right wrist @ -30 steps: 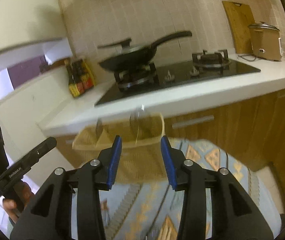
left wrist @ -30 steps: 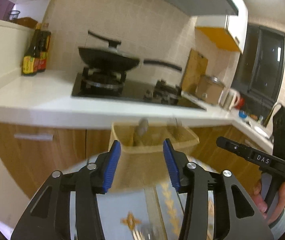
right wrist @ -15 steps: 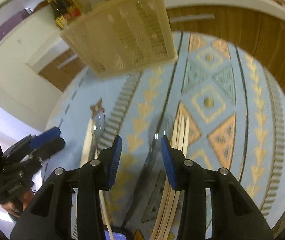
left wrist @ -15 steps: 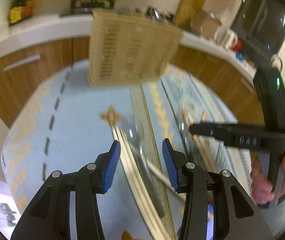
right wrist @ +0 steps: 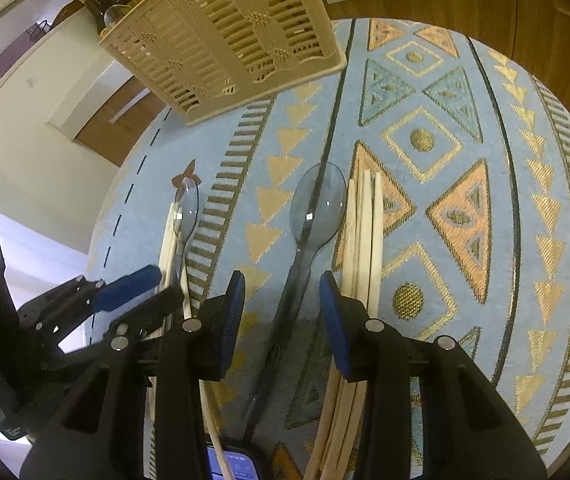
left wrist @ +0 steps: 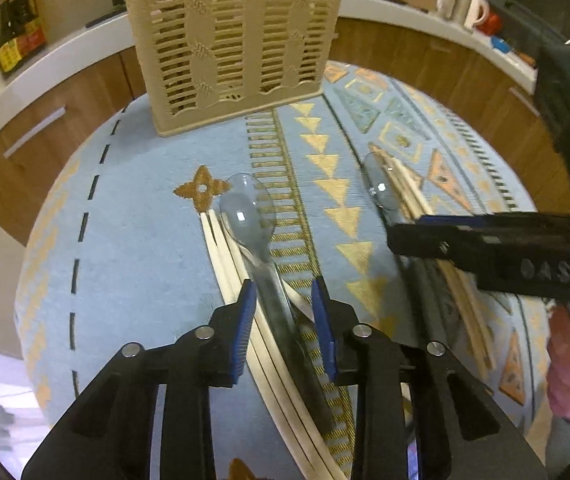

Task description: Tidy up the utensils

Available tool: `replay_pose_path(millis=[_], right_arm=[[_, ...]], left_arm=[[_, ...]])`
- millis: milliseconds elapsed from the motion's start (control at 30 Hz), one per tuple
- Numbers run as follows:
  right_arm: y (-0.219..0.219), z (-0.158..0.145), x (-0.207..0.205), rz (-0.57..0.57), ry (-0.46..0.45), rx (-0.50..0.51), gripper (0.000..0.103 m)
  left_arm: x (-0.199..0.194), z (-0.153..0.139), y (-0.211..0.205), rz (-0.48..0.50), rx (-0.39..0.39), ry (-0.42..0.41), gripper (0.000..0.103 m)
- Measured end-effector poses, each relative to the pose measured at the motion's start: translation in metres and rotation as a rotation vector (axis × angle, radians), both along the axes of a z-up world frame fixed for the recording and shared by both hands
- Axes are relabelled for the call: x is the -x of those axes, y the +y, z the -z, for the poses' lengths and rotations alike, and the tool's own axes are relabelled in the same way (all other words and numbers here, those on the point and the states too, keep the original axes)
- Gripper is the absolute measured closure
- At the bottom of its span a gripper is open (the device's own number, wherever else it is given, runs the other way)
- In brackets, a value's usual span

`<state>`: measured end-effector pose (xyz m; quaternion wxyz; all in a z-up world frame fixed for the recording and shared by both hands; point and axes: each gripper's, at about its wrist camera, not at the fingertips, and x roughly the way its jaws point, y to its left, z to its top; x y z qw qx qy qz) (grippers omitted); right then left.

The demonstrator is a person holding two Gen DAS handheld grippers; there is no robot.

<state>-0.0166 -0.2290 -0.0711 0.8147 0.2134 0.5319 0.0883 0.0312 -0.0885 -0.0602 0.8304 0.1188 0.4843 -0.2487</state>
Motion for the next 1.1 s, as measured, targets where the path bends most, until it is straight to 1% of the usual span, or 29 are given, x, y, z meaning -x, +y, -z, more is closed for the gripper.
replay_pose_path(millis=[133, 200, 267, 400, 433, 467, 500, 600, 700, 733, 800, 833, 867, 967, 1033, 1100], right_arm=[[0.0, 0.002, 0.002, -0.004, 0.005, 0.002, 0.068], [0.001, 0.003, 0.0, -0.003, 0.007, 0.007, 0.069], [0.003, 0.003, -0.002, 0.0, 0.011, 0.02, 0.07], [0.014, 0.002, -0.007, -0.005, 0.008, 0.074, 0.07], [0.017, 0.002, -0.008, -0.007, 0.005, 0.094, 0.071], [0.02, 0.002, -0.008, -0.008, 0.004, 0.109, 0.071], [0.023, 0.001, -0.008, -0.008, 0.003, 0.125, 0.072], [0.029, 0.001, -0.009, -0.01, 0.009, 0.157, 0.073], [0.045, 0.0, -0.012, -0.026, 0.009, 0.236, 0.073], [0.051, -0.001, -0.013, -0.03, 0.008, 0.276, 0.073], [0.058, 0.0, -0.015, -0.03, 0.007, 0.313, 0.074], [0.062, 0.0, -0.016, -0.024, 0.008, 0.338, 0.076], [0.064, 0.0, -0.018, -0.019, 0.01, 0.354, 0.087], [0.068, 0.0, -0.02, -0.027, 0.01, 0.348, 0.093], [0.071, -0.001, -0.022, -0.037, -0.002, 0.331, 0.093], [0.069, -0.001, -0.021, -0.046, -0.006, 0.329, 0.093]], left_arm=[[-0.006, 0.003, -0.01, -0.012, -0.032, -0.011, 0.08], [-0.008, 0.003, -0.012, -0.018, -0.031, -0.008, 0.081], [-0.009, 0.005, -0.013, -0.024, -0.038, 0.0, 0.091], [-0.009, 0.006, -0.013, -0.021, -0.038, -0.006, 0.093], [-0.009, 0.005, -0.013, -0.022, -0.033, -0.01, 0.096], [-0.009, 0.004, -0.012, -0.022, -0.026, -0.012, 0.101], [-0.009, 0.0, -0.01, -0.026, -0.005, -0.018, 0.102], [-0.011, -0.01, 0.0, -0.031, 0.054, -0.019, 0.102], [-0.011, -0.019, 0.01, -0.047, 0.091, -0.034, 0.102], [-0.012, -0.022, 0.015, -0.057, 0.107, -0.039, 0.102], [-0.012, -0.029, 0.025, -0.062, 0.148, -0.051, 0.102], [-0.012, -0.03, 0.028, -0.066, 0.152, -0.054, 0.102], [-0.012, -0.031, 0.032, -0.071, 0.154, -0.06, 0.102], [-0.014, -0.035, 0.045, -0.087, 0.174, -0.061, 0.102], [-0.019, -0.033, 0.056, -0.108, 0.181, -0.05, 0.102], [-0.027, -0.028, 0.065, -0.135, 0.165, -0.04, 0.102]])
